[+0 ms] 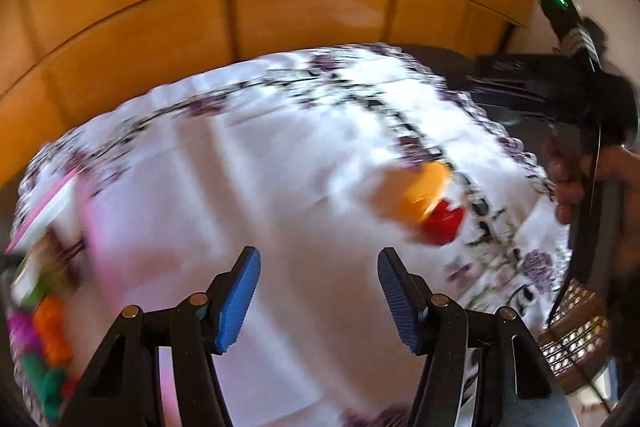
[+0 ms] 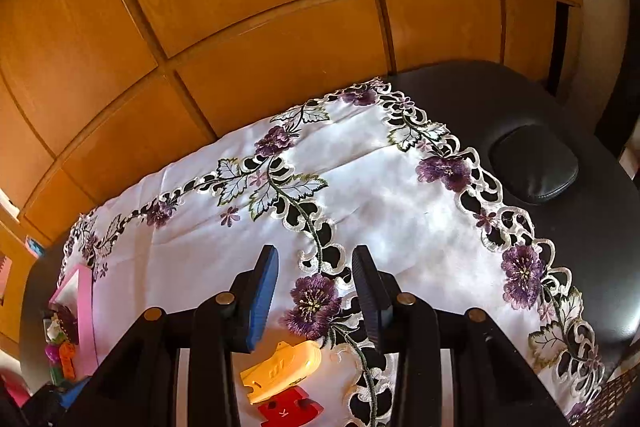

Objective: Organize rigid objects
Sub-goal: 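Grasp the yellow plastic piece with the left tool while the right tool reaches the red puzzle piece, then grasp the red puzzle piece with the right tool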

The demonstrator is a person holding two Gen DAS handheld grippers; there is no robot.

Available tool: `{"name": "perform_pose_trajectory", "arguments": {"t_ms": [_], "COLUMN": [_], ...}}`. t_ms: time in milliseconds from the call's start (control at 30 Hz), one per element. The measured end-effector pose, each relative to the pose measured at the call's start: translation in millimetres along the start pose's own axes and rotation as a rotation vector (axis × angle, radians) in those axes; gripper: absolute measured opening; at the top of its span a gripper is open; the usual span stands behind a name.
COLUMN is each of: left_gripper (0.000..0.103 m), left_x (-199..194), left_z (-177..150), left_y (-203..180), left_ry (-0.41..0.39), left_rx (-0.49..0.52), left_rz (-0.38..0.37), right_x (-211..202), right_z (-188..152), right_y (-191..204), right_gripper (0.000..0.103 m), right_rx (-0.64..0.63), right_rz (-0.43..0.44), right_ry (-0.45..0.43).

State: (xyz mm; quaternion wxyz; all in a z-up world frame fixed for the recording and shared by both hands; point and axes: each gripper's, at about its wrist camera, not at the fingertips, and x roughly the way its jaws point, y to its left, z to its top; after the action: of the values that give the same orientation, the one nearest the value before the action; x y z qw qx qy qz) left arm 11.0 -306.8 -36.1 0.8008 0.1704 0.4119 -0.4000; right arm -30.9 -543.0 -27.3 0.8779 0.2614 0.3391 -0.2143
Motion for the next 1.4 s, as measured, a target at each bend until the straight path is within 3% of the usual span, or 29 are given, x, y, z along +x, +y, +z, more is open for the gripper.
{"name": "perform_pose_trajectory", "arguments": {"t_ms": [200,533,633,667,700,900,1033,1167,1300,1400], "left_gripper": [0.062,0.061,0.040,0.028,0.027,0.027,0.027,0.028,0.028,0.028], "left_x": [42.7,112.3,118.9,117.9,115.6,89.6,62.3,51.9,52.8,53.6], "left_z": [28.9,51.6,52.4,52.7,53.0,32.9,2.4,-26.3,-29.4,-28.8], "left_y": [-42.7,-74.7,-70.6,-67.8,-60.8,-16.9,14.6,29.8,23.3,26.9], "left_ry": [0.040,0.156,0.155,0.154,0.150,0.097,0.058,0.037,0.027,0.019], "left_rx": [0.094,0.123,0.097,0.086,0.049,-0.090,-0.160,-0.194,-0.151,-0.169], "left_rz": [-0.102,-0.171,-0.173,-0.176,-0.181,-0.115,0.004,0.015,0.041,0.021], "right_x": [-5.7,-3.1,-2.5,-2.0,-1.2,7.0,17.6,28.2,44.2,42.6], "right_z": [3.0,4.6,3.8,3.7,3.5,0.4,-5.0,-13.8,-29.0,-43.1], "right_y": [-11.8,-18.8,-17.5,-17.4,-17.0,-9.6,0.0,12.5,23.4,38.8], "right_gripper": [0.038,0.038,0.038,0.038,0.038,0.038,0.038,0.038,0.038,0.038], "right_rx": [0.067,0.117,0.110,0.108,0.105,0.065,0.020,-0.044,-0.078,-0.183], "right_rz": [0.025,0.071,0.074,0.072,0.072,0.075,0.094,0.100,0.156,0.140], "right_ry": [-0.021,0.000,0.005,0.006,0.010,0.057,0.122,0.192,0.347,0.422]}}
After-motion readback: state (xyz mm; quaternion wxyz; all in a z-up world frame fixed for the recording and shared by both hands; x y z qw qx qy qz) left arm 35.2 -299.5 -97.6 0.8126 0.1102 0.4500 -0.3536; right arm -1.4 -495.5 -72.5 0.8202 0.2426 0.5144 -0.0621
